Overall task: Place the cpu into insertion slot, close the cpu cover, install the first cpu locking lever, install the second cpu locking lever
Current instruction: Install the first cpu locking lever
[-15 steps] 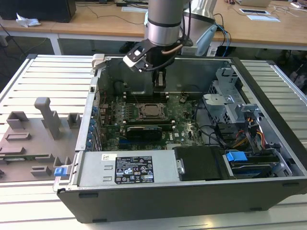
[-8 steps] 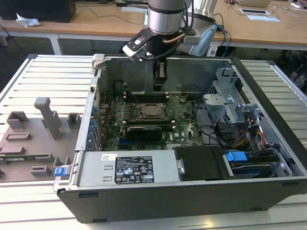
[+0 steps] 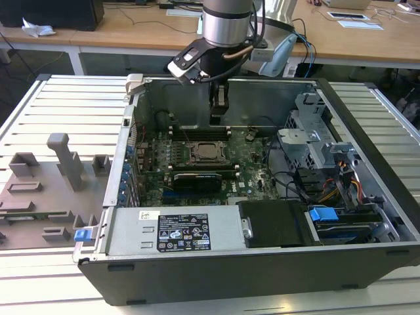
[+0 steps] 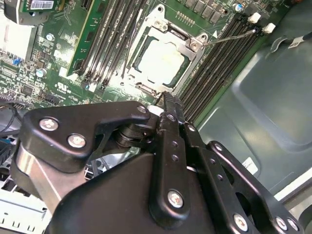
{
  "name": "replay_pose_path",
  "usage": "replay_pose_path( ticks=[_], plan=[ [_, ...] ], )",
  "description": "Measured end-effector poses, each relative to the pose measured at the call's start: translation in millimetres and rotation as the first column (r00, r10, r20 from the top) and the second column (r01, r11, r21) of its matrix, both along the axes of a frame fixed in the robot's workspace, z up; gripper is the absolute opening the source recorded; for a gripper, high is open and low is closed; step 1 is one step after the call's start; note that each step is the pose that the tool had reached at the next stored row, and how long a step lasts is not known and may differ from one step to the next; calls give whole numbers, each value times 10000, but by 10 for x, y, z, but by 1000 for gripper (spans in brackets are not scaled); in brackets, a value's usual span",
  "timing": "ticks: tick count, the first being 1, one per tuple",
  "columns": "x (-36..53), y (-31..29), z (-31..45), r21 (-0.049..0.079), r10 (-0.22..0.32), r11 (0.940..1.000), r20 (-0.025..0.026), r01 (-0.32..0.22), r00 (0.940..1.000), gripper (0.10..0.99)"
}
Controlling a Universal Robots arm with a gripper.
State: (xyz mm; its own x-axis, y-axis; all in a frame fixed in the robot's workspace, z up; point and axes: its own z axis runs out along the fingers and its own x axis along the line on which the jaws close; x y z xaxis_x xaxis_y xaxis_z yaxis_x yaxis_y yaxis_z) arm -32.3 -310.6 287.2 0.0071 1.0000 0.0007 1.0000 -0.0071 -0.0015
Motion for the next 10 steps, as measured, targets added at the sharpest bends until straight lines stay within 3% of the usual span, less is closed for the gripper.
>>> replay_pose_path(
  ticks=[5,9,10],
  plan=[
    [0,0,2,-1,311,9995,0,-311,9995,106],
    [0,0,2,-1,1460,9893,-1,-1460,9893,106],
    [0,0,2,0,1766,9843,-1,-1766,9843,106]
  ],
)
